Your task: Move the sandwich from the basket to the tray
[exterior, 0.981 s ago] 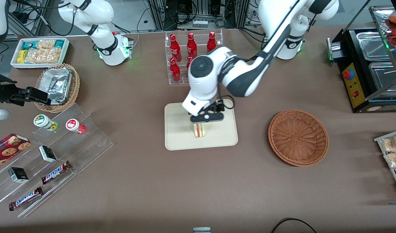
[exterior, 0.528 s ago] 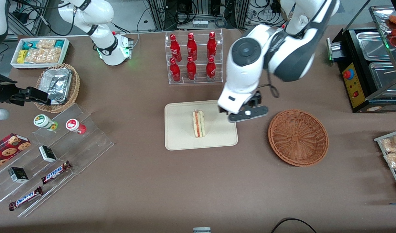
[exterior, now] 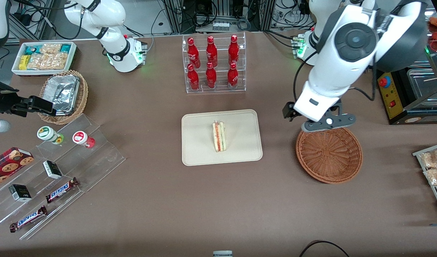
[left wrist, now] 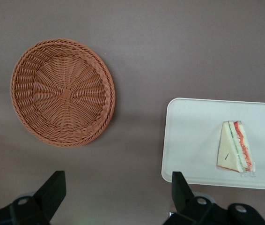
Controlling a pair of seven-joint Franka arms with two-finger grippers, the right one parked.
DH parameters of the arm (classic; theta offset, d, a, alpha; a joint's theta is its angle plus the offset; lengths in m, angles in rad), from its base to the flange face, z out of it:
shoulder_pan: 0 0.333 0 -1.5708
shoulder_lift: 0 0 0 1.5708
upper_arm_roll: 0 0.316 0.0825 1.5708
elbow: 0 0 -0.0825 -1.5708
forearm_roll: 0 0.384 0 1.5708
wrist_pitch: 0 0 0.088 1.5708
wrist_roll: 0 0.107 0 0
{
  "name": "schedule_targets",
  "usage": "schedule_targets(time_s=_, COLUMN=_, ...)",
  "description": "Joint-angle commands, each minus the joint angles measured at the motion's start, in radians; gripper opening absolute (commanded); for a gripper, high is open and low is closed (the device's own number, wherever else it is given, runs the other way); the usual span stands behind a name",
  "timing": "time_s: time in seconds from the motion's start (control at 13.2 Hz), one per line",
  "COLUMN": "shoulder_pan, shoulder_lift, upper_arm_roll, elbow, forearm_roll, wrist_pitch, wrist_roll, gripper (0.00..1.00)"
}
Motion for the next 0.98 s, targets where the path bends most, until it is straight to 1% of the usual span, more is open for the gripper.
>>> schedule_targets(time_s=0.0, shoulder_pan=0.000, shoulder_lift=-0.056, upper_arm_roll=0.038, elbow=-0.036, forearm_roll=-0.020, wrist_pitch=-0.031, wrist_roll=0.070, gripper=0.99)
schedule_targets(time_s=0.15, shoulder_pan=0.002, shoulder_lift=-0.087, upper_arm_roll=0.096, elbow=-0.053, forearm_roll=-0.059, wrist_pitch=-0.046, wrist_roll=0.183, gripper=0.99)
schedule_targets(time_s=0.23, shoulder_pan=0.038, shoulder_lift=-0.111, upper_arm_roll=0.113, elbow=-0.070, forearm_roll=-0.072, wrist_pitch=-0.048, wrist_roll=0.240, gripper=0.99)
schedule_targets(time_s=0.3, shoulder_pan=0.066, shoulder_lift=-0.128, upper_arm_roll=0.115, elbow=-0.073, forearm_roll=-0.084, wrist_pitch=-0.060, wrist_roll=0.278, gripper=0.99)
schedule_targets(time_s=0.6, shoulder_pan=0.166, shoulder_lift=-0.171, upper_arm_roll=0.118, elbow=-0.091, forearm_roll=-0.095, wrist_pitch=-0.110, wrist_roll=0.462, gripper=0.99)
schedule_targets(time_s=0.91, shoulder_pan=0.206, shoulder_lift=-0.230, upper_arm_roll=0.130, elbow=-0.150, forearm_roll=-0.095, wrist_pitch=-0.100, wrist_roll=0.536, gripper=0.99)
